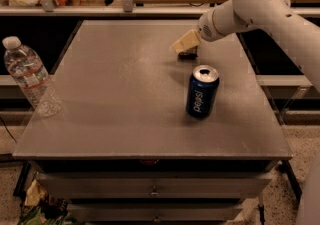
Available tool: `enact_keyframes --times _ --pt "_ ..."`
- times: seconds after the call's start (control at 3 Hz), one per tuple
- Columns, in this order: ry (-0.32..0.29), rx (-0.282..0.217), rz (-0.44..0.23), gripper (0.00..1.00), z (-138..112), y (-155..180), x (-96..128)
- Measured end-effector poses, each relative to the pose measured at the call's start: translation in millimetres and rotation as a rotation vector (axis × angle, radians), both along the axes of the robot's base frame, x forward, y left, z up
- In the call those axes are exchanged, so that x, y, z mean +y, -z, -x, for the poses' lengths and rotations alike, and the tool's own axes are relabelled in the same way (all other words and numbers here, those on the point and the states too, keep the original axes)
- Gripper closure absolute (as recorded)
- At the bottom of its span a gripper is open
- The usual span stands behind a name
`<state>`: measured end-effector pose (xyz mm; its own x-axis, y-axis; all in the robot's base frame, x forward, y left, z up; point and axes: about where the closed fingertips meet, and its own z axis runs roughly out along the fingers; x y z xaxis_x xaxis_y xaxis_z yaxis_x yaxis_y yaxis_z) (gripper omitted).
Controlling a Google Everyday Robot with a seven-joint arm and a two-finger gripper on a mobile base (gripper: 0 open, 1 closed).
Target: Move rxbar chocolate near water bottle
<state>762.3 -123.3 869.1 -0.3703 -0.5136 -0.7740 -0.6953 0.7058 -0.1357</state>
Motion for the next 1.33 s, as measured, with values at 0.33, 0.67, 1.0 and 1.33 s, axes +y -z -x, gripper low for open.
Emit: enact_keyframes --times 0.33,0.67,1.0,1.33 --pt "0.015 0.011 0.020 0.00 -10 14 -9" --pt "0.044 0.042 0.034 0.00 -18 31 -19" --pt "0.068 0.087 0.027 0.00 -21 43 -22" --pt "0.111 0.144 0.025 0.15 -23 51 -21"
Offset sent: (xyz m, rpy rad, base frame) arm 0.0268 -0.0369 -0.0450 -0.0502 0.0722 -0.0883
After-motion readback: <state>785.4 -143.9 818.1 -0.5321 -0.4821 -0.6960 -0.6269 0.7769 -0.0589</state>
